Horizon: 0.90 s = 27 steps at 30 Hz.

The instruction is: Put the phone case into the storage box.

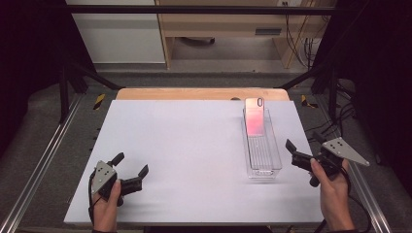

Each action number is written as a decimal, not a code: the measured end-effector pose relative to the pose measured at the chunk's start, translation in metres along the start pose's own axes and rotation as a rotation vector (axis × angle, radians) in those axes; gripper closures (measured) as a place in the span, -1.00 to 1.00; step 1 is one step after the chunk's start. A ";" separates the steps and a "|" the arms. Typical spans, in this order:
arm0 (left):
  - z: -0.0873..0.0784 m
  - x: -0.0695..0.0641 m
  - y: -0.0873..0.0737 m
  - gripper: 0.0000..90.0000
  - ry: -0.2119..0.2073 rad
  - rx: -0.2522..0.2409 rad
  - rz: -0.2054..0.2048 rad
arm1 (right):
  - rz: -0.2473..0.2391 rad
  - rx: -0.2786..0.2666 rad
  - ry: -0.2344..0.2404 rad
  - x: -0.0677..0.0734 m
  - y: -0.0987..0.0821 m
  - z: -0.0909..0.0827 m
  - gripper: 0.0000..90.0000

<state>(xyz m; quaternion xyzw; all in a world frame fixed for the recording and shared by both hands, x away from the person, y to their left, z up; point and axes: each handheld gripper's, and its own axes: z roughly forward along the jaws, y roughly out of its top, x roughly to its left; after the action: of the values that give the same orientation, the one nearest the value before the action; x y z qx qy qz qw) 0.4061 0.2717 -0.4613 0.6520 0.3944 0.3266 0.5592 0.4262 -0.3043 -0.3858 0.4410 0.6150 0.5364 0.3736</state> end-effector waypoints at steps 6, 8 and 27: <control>-0.005 0.001 -0.001 -0.98 0.008 0.005 -0.001 | -0.012 -0.030 0.026 -0.001 -0.010 -0.006 -0.90; -0.009 0.002 -0.002 -0.98 0.009 -0.001 -0.006 | -0.007 -0.030 0.038 0.000 -0.014 -0.008 -0.90; -0.030 0.016 -0.006 -0.98 0.006 -0.033 -0.001 | 0.007 -0.043 0.133 0.006 -0.050 -0.009 -0.91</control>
<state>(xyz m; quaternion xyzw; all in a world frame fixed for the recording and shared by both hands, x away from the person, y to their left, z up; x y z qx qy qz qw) 0.3872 0.3003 -0.4629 0.6413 0.3911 0.3346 0.5690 0.4092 -0.3036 -0.4338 0.3984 0.6253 0.5791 0.3391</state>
